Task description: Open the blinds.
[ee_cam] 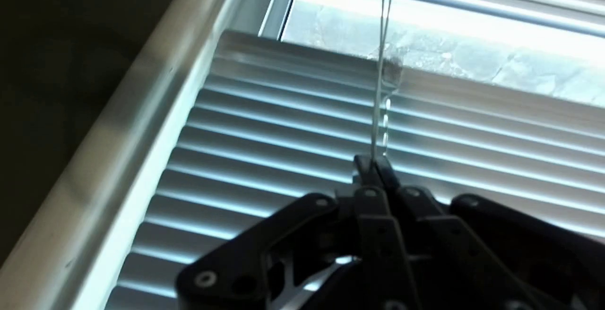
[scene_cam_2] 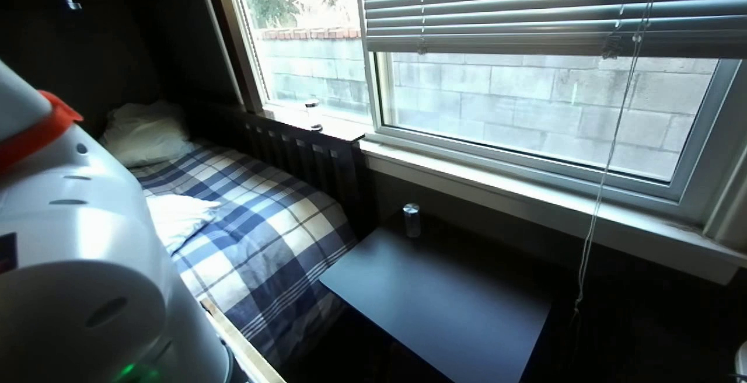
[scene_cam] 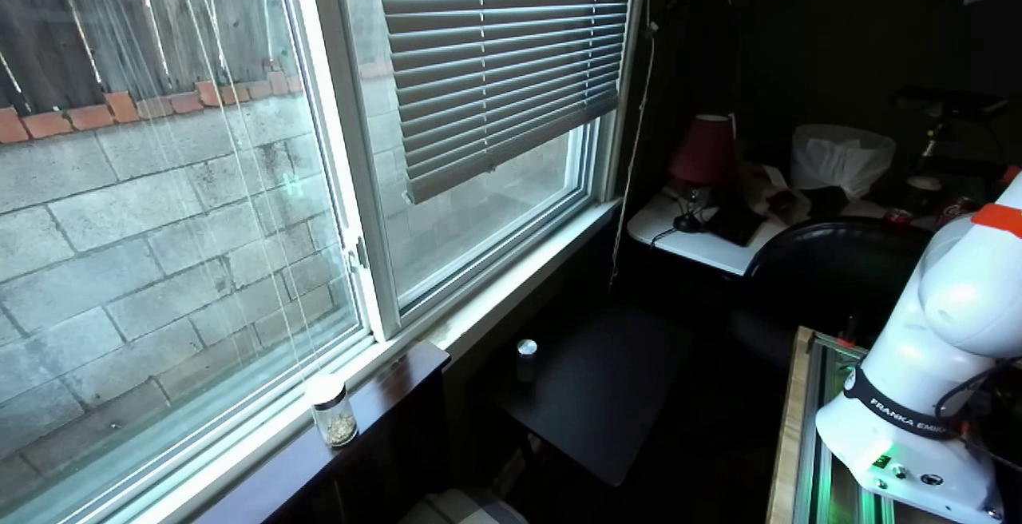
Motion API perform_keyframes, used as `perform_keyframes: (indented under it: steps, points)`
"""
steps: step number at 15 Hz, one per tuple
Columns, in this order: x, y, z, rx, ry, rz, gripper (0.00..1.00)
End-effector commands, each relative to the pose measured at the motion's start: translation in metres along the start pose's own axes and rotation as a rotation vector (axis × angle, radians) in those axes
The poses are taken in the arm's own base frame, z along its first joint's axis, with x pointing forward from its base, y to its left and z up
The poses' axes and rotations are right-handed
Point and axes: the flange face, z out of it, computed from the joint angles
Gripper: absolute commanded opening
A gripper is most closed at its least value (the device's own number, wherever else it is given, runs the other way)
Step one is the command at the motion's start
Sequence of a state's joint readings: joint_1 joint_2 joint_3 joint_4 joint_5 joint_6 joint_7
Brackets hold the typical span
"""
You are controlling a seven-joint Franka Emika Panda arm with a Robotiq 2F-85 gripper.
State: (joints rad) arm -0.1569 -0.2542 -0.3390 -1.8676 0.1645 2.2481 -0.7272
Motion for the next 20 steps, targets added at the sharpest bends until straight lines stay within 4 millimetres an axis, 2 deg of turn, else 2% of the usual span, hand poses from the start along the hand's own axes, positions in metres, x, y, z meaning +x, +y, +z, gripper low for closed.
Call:
perform_keyframes:
  steps: [1, 6, 9, 10, 12, 20]
  points:
    - [-0.066, -0.011, 0.047, 0.047, -0.08, -0.018, 0.0]
    - [-0.116, -0.013, 0.086, 0.06, -0.129, -0.019, 0.0]
    - [-0.135, -0.017, 0.101, 0.063, -0.16, 0.005, 0.0]
    - [-0.103, -0.007, 0.081, 0.039, -0.103, 0.006, 0.02]
    - [-0.111, -0.01, 0.087, 0.046, -0.116, 0.01, 0.02]
    - [-0.113, -0.011, 0.087, 0.049, -0.118, 0.011, 0.0]
